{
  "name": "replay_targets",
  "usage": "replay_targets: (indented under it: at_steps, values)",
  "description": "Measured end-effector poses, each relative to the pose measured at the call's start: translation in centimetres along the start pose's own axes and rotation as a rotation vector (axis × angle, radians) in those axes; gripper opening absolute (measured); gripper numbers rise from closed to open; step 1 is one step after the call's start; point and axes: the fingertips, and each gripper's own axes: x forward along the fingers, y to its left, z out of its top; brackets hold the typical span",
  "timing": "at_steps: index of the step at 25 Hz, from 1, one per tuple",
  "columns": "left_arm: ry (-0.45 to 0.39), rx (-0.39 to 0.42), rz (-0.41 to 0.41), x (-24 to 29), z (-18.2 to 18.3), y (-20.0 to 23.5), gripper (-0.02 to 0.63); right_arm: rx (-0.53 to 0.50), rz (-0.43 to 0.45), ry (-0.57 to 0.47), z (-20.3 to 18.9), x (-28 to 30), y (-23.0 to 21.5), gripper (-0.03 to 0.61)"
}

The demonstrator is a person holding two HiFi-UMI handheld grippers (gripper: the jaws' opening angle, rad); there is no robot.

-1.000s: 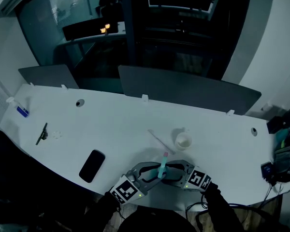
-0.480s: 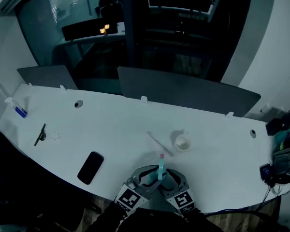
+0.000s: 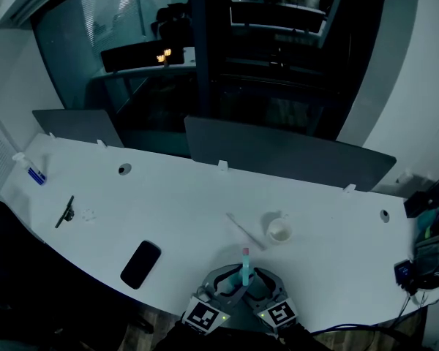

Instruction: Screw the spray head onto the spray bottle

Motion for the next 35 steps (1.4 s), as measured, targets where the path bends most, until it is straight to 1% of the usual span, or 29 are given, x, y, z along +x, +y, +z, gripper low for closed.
replay_targets:
  at_steps: [4, 7, 12, 18, 23, 26, 27, 28, 29, 31, 32, 35]
  values:
    - [0.005, 0.023, 0.009, 0.0, 0.0, 0.0, 0.132, 0.005, 0.001, -0.003, 0.2, 0.1, -0.2, 0.296]
    - [0.007, 0.025, 0.030, 0.0, 0.0, 0.0, 0.132, 0.006, 0.007, 0.000, 0.0, 0.1, -0.1, 0.296]
    - [0.018, 0.030, 0.036, 0.0, -0.1, 0.0, 0.132, 0.007, 0.009, 0.001, -0.1, 0.0, -0.1, 0.296]
    - [0.028, 0.030, 0.046, 0.0, -0.1, 0.0, 0.132, -0.010, -0.026, -0.004, 0.8, 0.1, -0.7, 0.296]
    - [0.032, 0.037, 0.050, 0.1, -0.1, 0.0, 0.132, 0.001, 0.000, -0.002, 0.2, 0.1, -0.3, 0.296]
    - [0.034, 0.034, 0.044, 0.1, -0.2, 0.0, 0.132, -0.012, -0.010, 0.000, 0.5, 0.1, -0.7, 0.296]
    - [0.035, 0.032, 0.038, 0.1, -0.2, 0.0, 0.132, -0.016, -0.001, 0.011, 0.3, 0.0, -0.8, 0.297]
    - [0.037, 0.031, 0.031, 0.1, -0.2, -0.1, 0.133, -0.022, 0.024, 0.023, -0.1, 0.0, -0.8, 0.298]
    - [0.039, 0.030, 0.022, 0.0, -0.2, -0.1, 0.132, -0.029, 0.066, 0.025, -0.3, 0.0, -0.7, 0.298]
    - [0.043, 0.032, -0.004, -0.1, -0.3, 0.0, 0.133, -0.049, 0.185, 0.014, -0.5, 0.2, -0.2, 0.298]
    - [0.052, 0.041, -0.025, -0.2, -0.5, -0.1, 0.133, -0.065, 0.248, 0.025, -0.5, 0.3, 0.0, 0.298]
    - [0.092, 0.073, -0.098, -0.4, -1.2, -0.5, 0.133, -0.172, 0.434, 0.102, -1.2, 0.3, -0.2, 0.298]
